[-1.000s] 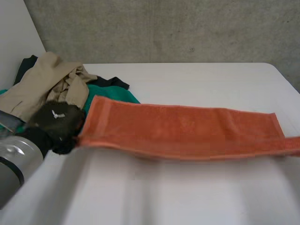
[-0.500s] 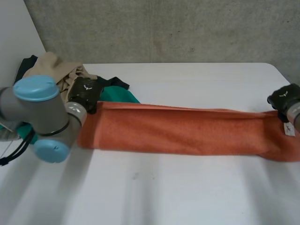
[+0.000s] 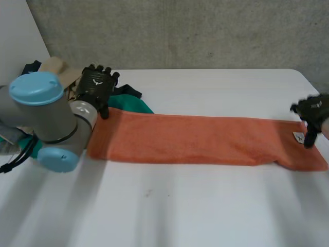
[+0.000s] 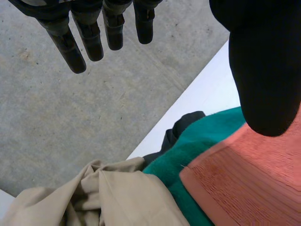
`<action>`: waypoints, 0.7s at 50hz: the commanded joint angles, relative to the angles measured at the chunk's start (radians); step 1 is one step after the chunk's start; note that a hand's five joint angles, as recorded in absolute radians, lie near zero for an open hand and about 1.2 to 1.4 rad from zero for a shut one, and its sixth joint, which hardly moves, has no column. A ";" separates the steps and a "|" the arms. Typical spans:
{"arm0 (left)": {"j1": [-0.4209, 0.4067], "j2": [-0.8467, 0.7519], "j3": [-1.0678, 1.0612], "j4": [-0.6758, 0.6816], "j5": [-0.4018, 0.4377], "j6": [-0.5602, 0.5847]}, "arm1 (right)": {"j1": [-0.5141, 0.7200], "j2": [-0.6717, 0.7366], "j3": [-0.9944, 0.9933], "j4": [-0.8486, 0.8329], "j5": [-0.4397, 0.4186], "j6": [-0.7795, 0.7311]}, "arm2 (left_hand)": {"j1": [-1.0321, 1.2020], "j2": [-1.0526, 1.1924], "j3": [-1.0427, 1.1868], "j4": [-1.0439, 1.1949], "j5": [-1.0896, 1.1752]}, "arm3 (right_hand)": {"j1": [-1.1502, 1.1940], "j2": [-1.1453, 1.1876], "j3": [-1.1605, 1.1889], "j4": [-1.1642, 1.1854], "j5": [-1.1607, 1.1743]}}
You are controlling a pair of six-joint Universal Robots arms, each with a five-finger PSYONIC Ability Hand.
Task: Fold the laundry.
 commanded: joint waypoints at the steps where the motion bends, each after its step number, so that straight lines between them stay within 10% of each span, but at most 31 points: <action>1: -0.004 0.086 -0.155 0.027 0.006 -0.002 | -0.111 -0.018 0.155 0.048 -0.091 -0.005 | -0.014 -0.033 -0.039 -0.028 -0.050 | 0.119 0.112 0.114 0.116 0.110; 9: -0.009 0.083 -0.201 0.082 0.006 -0.002 | -0.166 0.014 0.235 -0.156 -0.105 -0.017 | -0.014 -0.033 -0.039 -0.028 -0.050 | 0.183 0.176 0.179 0.181 0.174; 13: -0.012 0.082 -0.201 0.084 0.004 -0.003 | -0.168 0.064 0.221 -0.204 -0.082 -0.025 | -0.014 -0.033 -0.039 -0.028 -0.050 | 1.085 1.078 1.080 1.082 1.075; 29: -0.001 0.191 -0.268 0.081 0.007 -0.065 | -0.281 -0.006 0.145 -0.340 0.056 -0.308 | -0.014 -0.033 -0.039 -0.028 -0.050 | 1.087 1.080 1.082 1.084 1.078; 35: 0.004 0.224 -0.299 0.082 0.018 -0.069 | 0.000 -0.081 0.166 -0.442 -0.068 -0.292 | -0.014 -0.033 -0.039 -0.028 -0.050 | 1.087 1.080 1.082 1.084 1.078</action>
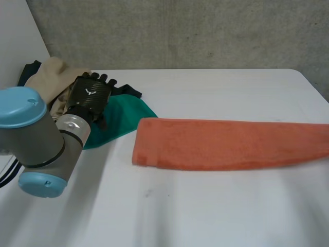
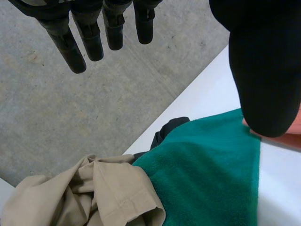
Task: Fold the laundry.
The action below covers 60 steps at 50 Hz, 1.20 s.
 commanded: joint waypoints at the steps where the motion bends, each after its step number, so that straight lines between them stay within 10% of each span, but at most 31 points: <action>1: 0.005 0.038 -0.031 0.001 0.011 -0.005 | 0.309 -0.079 0.017 -0.107 -0.131 -0.009 | -0.014 -0.033 -0.039 -0.028 -0.050 | 0.280 0.214 0.209 0.199 0.234; 15: 0.003 0.064 -0.093 0.001 0.017 -0.007 | 0.987 0.181 -0.130 -0.243 -0.292 -0.032 | -0.014 -0.033 -0.039 -0.028 -0.050 | 0.280 0.214 0.209 0.199 0.234; 22: 0.002 0.061 -0.100 0.002 0.017 -0.008 | 1.043 0.271 -0.185 -0.182 -0.297 -0.032 | -0.014 -0.033 -0.039 -0.028 -0.050 | 0.280 0.214 0.209 0.199 0.234; 27: -0.004 0.063 -0.090 0.002 0.017 -0.008 | 1.034 0.211 -0.161 -0.180 -0.225 0.062 | -0.014 -0.033 -0.039 -0.028 -0.050 | -0.941 -1.008 -1.013 -1.023 -0.988; 34: -0.027 0.059 -0.051 0.004 0.017 -0.008 | 0.918 0.062 -0.067 -0.106 -0.007 0.386 | -0.014 -0.033 -0.039 -0.028 -0.050 | -0.941 -1.008 -1.013 -1.023 -0.988; 45: -0.121 0.013 -0.005 0.004 0.017 -0.010 | 0.669 0.005 0.068 0.157 0.016 0.475 | -0.014 -0.033 -0.039 -0.028 -0.050 | -0.941 -1.008 -1.013 -1.023 -0.988; 50: -0.138 0.009 -0.001 0.004 0.016 -0.020 | 0.575 0.014 0.117 0.107 0.029 0.373 | -0.014 -0.033 -0.039 -0.028 -0.050 | 0.279 0.212 0.207 0.198 0.233; 60: -0.126 0.039 -0.008 0.001 0.014 -0.091 | 0.719 -0.035 0.033 -0.134 0.082 0.258 | -0.014 -0.033 -0.039 -0.028 -0.050 | 0.280 0.214 0.209 0.199 0.234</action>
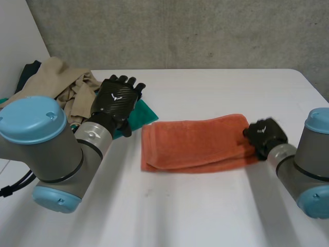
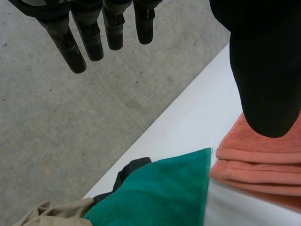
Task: Fold the laundry.
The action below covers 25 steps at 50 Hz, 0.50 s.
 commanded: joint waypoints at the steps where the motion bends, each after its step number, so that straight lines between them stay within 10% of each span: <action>1: 0.013 0.039 -0.009 -0.002 -0.002 -0.061 | 0.226 -0.042 -0.101 -0.182 0.007 -0.086 | -0.014 -0.033 -0.039 -0.028 -0.050 | 0.327 0.214 0.211 0.203 0.231; 11: 0.104 0.112 -0.044 -0.002 0.000 -0.174 | 0.511 0.173 -0.235 -0.157 -0.269 -0.107 | -0.014 -0.033 -0.039 -0.028 -0.050 | 0.327 0.214 0.211 0.203 0.231; 13: 0.107 0.109 -0.044 -0.002 0.000 -0.185 | 0.520 0.223 -0.276 -0.125 -0.241 -0.109 | -0.014 -0.033 -0.039 -0.028 -0.050 | 0.246 0.133 0.131 0.122 0.151; 16: 0.102 0.105 -0.044 -0.006 0.000 -0.190 | 0.518 0.245 -0.322 -0.084 -0.108 -0.075 | -0.014 -0.033 -0.039 -0.028 -0.050 | -0.895 -1.008 -1.011 -1.019 -0.990; 25: 0.059 0.051 -0.006 0.000 0.000 -0.196 | 0.408 0.066 -0.267 -0.047 -0.053 0.309 | -0.013 -0.032 -0.038 -0.028 -0.049 | -0.895 -1.008 -1.011 -1.019 -0.990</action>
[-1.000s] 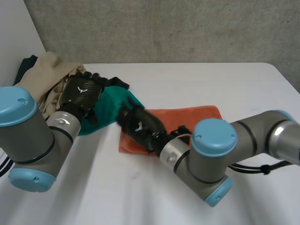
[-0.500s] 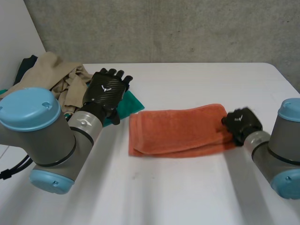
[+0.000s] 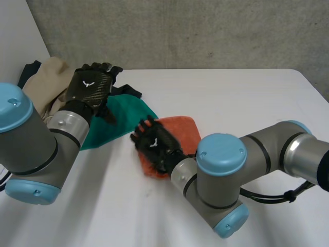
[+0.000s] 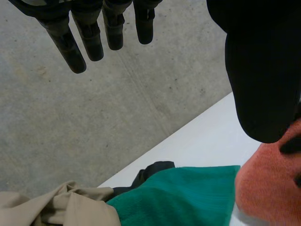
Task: Fold the laundry.
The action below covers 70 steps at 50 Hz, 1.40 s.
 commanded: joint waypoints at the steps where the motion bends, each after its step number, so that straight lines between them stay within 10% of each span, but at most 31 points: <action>1: -0.070 -0.063 0.058 0.003 -0.001 -0.004 | -0.137 -0.171 0.052 0.039 0.022 0.356 | -0.010 -0.029 -0.036 -0.025 -0.046 | -0.049 -0.037 -0.037 -0.039 -0.048; 7: -0.160 -0.158 0.134 -0.009 -0.002 -0.030 | -0.262 -0.198 0.010 0.221 -0.046 0.583 | 0.005 -0.014 -0.021 -0.010 -0.031 | -0.049 -0.037 -0.037 -0.039 -0.048; 22: -0.214 -0.497 0.359 -0.333 -0.134 -0.063 | -0.299 0.120 -0.231 0.446 -0.049 0.524 | 0.031 0.012 0.005 0.017 -0.005 | -0.049 -0.037 -0.037 -0.039 -0.048; 33: -0.182 -0.375 0.359 -0.355 -0.128 -0.057 | -0.338 -0.084 -0.120 0.409 0.034 0.422 | 0.014 -0.005 -0.012 -0.001 -0.022 | 0.187 0.200 0.200 0.197 0.188; 47: -0.085 -0.219 0.442 -0.358 0.315 -0.065 | -0.356 -0.198 0.167 0.272 0.045 0.554 | 0.025 0.006 0.000 0.011 -0.011 | 0.043 0.056 0.056 0.054 0.044; 53: -0.095 -0.219 0.471 -0.365 0.498 -0.068 | -0.356 -0.178 0.206 0.242 -0.092 0.732 | 0.031 0.012 0.005 0.016 -0.005 | 0.061 0.073 0.073 0.071 0.062; 66: -0.128 -0.225 0.468 -0.368 0.513 -0.068 | -0.309 -0.003 0.119 0.137 -0.098 0.729 | 0.031 0.012 0.005 0.017 -0.005 | 0.143 0.155 0.155 0.153 0.144; 70: -0.130 -0.225 0.468 -0.368 0.513 -0.068 | -0.290 0.032 0.077 0.137 -0.058 0.694 | 0.031 0.012 0.005 0.017 -0.005 | 0.651 0.663 0.663 0.661 0.652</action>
